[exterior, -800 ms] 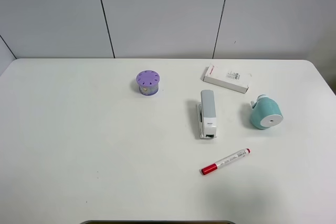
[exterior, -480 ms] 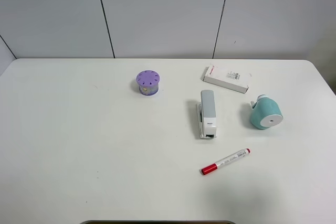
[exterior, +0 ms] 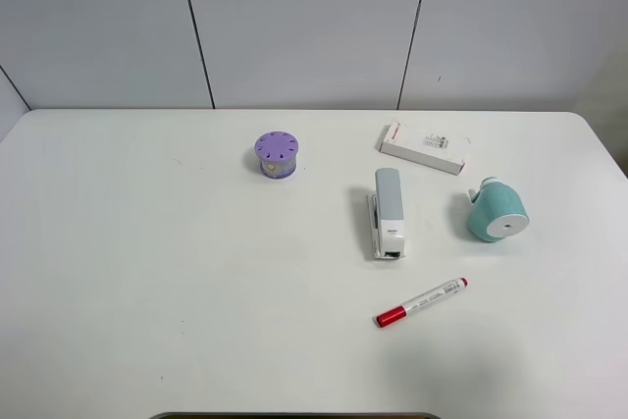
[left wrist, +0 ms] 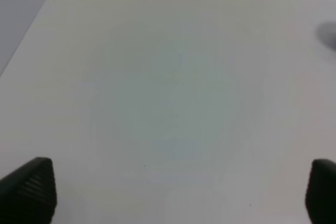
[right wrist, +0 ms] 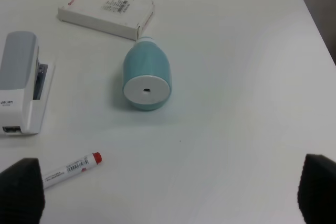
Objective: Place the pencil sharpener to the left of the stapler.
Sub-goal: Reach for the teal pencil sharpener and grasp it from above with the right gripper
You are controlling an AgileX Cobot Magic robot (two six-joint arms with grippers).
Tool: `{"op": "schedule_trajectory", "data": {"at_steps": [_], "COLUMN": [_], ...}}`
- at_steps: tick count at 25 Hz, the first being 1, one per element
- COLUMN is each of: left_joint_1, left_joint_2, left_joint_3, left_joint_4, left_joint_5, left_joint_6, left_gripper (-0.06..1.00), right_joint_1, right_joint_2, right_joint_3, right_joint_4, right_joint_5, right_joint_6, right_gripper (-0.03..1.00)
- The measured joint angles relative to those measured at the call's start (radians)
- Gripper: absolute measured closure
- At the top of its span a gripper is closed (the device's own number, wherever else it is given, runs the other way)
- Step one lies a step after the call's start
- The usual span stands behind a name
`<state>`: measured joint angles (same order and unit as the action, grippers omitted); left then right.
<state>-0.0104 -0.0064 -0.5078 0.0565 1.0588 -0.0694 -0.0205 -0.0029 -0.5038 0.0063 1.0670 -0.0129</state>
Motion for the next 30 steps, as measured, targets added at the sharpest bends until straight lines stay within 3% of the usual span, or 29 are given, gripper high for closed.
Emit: {"op": "schedule_trajectory", "data": {"at_steps": [30], "left_joint_1": [0.0], "left_joint_2": [0.0], "left_joint_3": [0.0], "left_joint_4": [0.0], "left_joint_5": [0.0], "left_joint_6": [0.0], "left_gripper": [-0.01], "right_joint_1": [0.021], "right_joint_2": [0.028], "right_joint_3": [-0.003], "right_joint_4": [-0.006], "right_joint_5": [0.0], "right_joint_6": [0.019], "right_gripper": [0.01]}}
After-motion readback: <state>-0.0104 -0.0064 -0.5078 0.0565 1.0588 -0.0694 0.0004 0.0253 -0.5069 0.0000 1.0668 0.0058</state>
